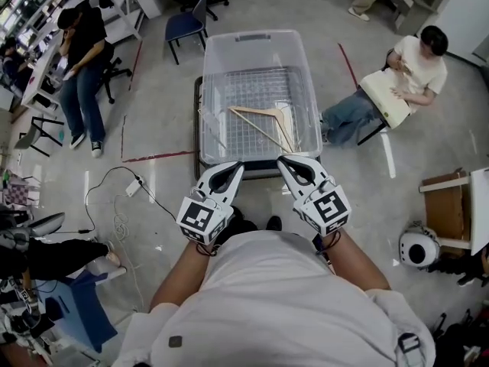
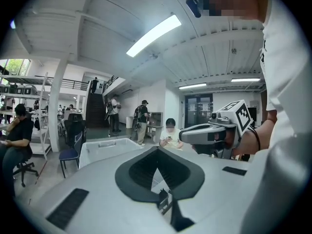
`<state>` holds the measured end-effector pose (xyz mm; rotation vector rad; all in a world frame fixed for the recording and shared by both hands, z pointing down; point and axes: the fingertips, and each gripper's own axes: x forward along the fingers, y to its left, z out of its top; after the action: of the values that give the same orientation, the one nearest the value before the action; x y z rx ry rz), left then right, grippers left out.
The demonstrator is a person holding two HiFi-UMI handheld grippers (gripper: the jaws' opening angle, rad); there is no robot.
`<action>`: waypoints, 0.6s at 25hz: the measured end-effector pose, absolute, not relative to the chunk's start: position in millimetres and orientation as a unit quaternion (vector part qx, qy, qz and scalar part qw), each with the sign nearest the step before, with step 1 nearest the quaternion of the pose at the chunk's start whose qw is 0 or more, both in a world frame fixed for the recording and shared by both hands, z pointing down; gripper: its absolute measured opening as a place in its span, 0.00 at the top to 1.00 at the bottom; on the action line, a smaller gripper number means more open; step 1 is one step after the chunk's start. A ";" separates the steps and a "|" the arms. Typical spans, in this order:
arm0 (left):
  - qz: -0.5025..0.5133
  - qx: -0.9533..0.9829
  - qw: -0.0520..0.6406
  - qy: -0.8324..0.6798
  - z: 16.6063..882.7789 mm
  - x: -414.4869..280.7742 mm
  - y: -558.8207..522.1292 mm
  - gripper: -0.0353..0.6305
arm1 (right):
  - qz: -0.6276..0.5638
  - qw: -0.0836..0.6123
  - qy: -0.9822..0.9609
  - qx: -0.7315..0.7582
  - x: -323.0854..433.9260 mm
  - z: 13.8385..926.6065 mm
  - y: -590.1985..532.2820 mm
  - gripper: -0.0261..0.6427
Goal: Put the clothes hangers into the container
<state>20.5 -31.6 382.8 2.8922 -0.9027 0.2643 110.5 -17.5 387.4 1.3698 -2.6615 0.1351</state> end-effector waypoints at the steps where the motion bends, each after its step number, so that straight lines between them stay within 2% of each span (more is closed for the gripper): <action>1: 0.089 0.949 0.051 -0.298 383.5 19.9 -27.7 0.92 | 0.046 0.072 -0.886 0.455 112.2 388.1 -14.7 0.93; 15: 0.082 0.948 0.052 -0.303 374.1 -16.8 -5.9 0.92 | 0.041 0.079 -0.879 0.469 100.5 381.3 8.4 0.93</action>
<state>-16.8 -5.9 374.1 2.8826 -0.9222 0.2501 100.5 8.4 381.3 1.4030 -2.6311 0.1228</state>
